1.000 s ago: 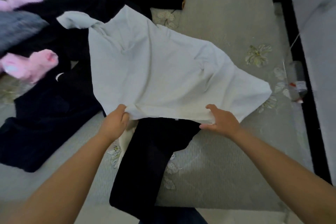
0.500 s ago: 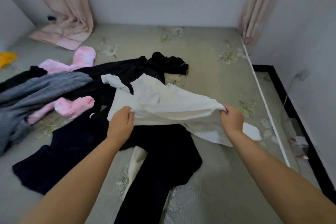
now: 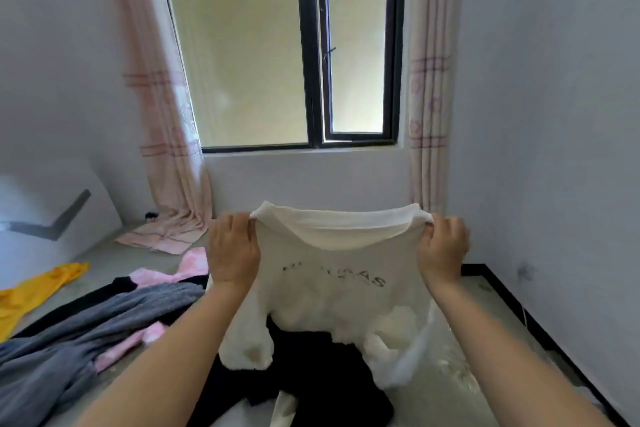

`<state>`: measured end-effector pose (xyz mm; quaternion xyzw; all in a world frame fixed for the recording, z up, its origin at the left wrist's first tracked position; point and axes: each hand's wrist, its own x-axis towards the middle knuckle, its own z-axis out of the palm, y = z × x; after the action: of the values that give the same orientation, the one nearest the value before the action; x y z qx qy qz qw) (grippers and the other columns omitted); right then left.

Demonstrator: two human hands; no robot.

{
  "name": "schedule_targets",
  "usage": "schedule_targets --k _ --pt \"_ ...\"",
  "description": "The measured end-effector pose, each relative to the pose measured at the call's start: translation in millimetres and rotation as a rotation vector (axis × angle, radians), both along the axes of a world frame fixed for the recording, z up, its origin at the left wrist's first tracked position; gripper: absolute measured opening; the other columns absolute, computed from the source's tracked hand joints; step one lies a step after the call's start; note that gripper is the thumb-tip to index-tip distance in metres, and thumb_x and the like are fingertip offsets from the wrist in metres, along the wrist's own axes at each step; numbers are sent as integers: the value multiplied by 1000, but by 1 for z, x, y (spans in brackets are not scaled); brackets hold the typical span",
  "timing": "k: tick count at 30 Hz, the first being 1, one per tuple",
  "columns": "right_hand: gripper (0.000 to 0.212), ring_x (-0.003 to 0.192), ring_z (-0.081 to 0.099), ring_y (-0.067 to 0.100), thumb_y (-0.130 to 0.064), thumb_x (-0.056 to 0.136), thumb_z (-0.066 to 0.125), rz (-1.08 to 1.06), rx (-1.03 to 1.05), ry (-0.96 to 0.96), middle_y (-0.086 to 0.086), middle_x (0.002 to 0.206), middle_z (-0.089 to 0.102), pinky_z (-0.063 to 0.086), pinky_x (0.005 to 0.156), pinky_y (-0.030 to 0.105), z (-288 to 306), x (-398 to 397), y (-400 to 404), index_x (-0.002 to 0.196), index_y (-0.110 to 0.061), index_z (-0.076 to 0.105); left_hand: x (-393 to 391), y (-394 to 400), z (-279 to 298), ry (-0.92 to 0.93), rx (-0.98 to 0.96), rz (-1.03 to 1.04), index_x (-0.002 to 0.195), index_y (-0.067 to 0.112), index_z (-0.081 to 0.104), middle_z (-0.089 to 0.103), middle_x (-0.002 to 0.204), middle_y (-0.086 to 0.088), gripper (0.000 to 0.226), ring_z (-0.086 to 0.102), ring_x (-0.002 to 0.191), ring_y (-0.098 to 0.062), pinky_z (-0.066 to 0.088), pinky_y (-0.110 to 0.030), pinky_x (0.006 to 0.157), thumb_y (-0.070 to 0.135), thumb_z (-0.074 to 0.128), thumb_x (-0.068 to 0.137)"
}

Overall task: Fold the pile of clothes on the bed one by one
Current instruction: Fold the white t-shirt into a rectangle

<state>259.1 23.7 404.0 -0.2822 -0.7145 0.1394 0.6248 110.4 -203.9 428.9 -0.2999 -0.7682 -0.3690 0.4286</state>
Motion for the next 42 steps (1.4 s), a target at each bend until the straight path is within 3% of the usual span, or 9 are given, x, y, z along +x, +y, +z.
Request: schedule_targets --k 4,10,16,19,21,27,34,37,42 --pt "31 54 56 41 -8 74 35 -142 285 55 25 60 54 46 51 43 58 61 -53 64 10 58 48 -58 47 177 0 -64 70 -9 59 54 63 -25 37 55 57 -41 46 -46 55 16 35 82" --pt "24 55 58 36 -8 72 38 -302 547 42 23 60 54 18 55 32 129 128 -91 60 5 54 89 -112 99 376 -9 13 77 -1 54 55 62 -23 23 58 57 -40 48 -47 52 15 37 81" --pt "23 57 58 38 -9 72 38 -250 616 -35 23 63 55 22 58 34 137 145 -100 62 6 53 99 -131 96 503 -44 5 83 12 37 56 62 -22 4 58 56 -38 48 -42 51 13 38 79" --pt "25 57 58 39 -9 73 37 -174 570 -64 24 63 55 45 58 36 116 136 -100 63 7 54 91 -134 84 519 -84 14 82 11 36 56 60 -20 6 58 54 -35 48 -37 50 13 40 79" --pt "27 56 57 39 -9 73 37 -129 546 -94 23 62 55 47 55 42 97 124 -97 62 7 54 80 -134 74 534 -134 30 82 10 37 56 59 -18 6 57 52 -33 47 -33 47 14 40 78" --pt "27 60 57 42 -9 75 38 -62 481 -193 26 65 55 20 59 35 48 60 -62 64 9 55 20 -113 30 420 -223 42 67 -4 59 55 58 -20 25 56 51 -35 47 -36 48 10 41 77" --pt "31 63 57 45 -9 79 37 85 324 -305 29 68 56 45 62 43 -43 -77 28 66 11 57 -97 -34 -49 271 -364 86 82 2 50 56 61 -21 11 57 55 -34 49 -37 52 -3 53 73" --pt "29 76 53 46 -7 84 38 139 142 -446 31 79 55 36 72 45 -91 -132 67 75 13 57 -140 5 -89 77 -440 95 77 -9 61 56 66 -26 6 57 59 -40 50 -44 49 -11 60 71" --pt "31 85 49 43 -9 83 34 195 -14 -648 31 88 52 22 69 39 -166 -188 107 81 13 55 -188 51 -162 -81 -530 96 82 -3 51 55 66 -25 12 56 60 -41 46 -43 44 -8 55 73"
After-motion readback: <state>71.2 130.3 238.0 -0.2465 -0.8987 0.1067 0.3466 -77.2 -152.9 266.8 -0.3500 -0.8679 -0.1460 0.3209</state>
